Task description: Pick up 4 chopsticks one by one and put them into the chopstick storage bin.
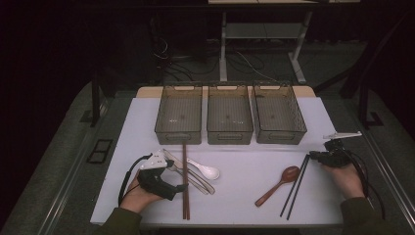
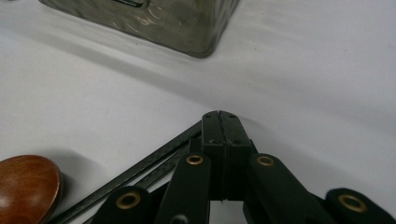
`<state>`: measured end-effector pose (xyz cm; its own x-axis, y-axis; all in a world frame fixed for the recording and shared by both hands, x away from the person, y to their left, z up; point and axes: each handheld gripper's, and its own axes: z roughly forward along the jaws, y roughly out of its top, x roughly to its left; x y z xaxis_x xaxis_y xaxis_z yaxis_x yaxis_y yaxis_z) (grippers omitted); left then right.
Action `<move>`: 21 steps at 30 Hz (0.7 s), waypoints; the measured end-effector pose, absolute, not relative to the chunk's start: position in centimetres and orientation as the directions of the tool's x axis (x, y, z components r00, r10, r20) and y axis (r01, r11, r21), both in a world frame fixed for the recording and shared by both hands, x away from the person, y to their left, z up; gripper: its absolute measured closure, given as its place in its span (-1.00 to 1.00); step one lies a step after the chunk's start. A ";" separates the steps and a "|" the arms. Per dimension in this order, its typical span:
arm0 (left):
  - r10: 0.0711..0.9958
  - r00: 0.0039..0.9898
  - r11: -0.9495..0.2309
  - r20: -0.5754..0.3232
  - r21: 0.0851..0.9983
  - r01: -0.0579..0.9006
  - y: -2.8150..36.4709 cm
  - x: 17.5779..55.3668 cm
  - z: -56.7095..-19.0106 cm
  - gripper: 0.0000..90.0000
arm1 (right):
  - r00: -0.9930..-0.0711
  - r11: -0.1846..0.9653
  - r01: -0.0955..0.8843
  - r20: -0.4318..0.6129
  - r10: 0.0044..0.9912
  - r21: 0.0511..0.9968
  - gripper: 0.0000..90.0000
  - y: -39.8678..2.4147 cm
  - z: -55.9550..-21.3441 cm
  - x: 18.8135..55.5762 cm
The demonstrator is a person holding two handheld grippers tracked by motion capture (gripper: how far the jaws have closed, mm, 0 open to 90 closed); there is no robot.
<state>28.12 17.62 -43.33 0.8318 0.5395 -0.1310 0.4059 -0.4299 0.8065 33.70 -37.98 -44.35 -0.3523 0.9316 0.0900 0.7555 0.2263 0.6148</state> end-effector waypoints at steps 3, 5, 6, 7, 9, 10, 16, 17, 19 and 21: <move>0.540 0.831 -0.429 -0.132 0.807 0.407 17.6 28.1 -43.3 -1.00 | -0.351 0.224 0.754 0.091 0.932 0.617 0.99 -37.8 -44.5 33.9; 0.540 0.831 -0.429 -0.132 0.807 0.406 17.6 28.1 -43.3 -1.00 | -0.354 0.226 0.756 0.093 0.930 0.614 0.99 -37.6 -44.4 33.9; 0.540 0.832 -0.429 -0.132 0.807 0.406 17.6 28.1 -43.3 -1.00 | -0.354 0.227 0.756 0.092 0.931 0.614 0.99 -37.6 -44.4 34.0; 0.540 0.832 -0.429 -0.132 0.807 0.406 17.6 28.1 -43.3 -1.00 | -0.354 0.227 0.756 0.092 0.931 0.614 0.99 -37.6 -44.4 34.0; 0.539 0.832 -0.430 -0.131 0.806 0.406 17.6 28.1 -43.3 -1.00 | -0.355 0.226 0.756 0.095 0.930 0.614 0.99 -37.5 -44.4 34.1; 0.539 0.832 -0.430 -0.131 0.806 0.406 17.6 28.1 -43.3 -1.00 | -0.354 0.224 0.755 0.096 0.930 0.616 0.99 -37.4 -44.4 34.1; 0.540 0.831 -0.430 -0.131 0.806 0.406 17.6 28.1 -43.3 -1.00 | -0.361 0.230 0.753 0.094 0.928 0.617 0.99 -37.1 -44.4 34.5; 0.540 0.832 -0.431 -0.131 0.806 0.406 17.6 28.1 -43.3 -1.00 | -0.363 0.233 0.752 0.093 0.927 0.616 0.99 -37.0 -44.4 34.6; 0.540 0.831 -0.430 -0.131 0.806 0.407 17.6 28.1 -43.3 -1.00 | -0.362 0.234 0.752 0.091 0.928 0.616 0.99 -36.8 -44.5 34.7; 0.540 0.831 -0.430 -0.131 0.806 0.406 17.7 28.1 -43.3 -1.00 | -0.359 0.233 0.750 0.086 0.929 0.619 0.99 -36.8 -44.4 34.7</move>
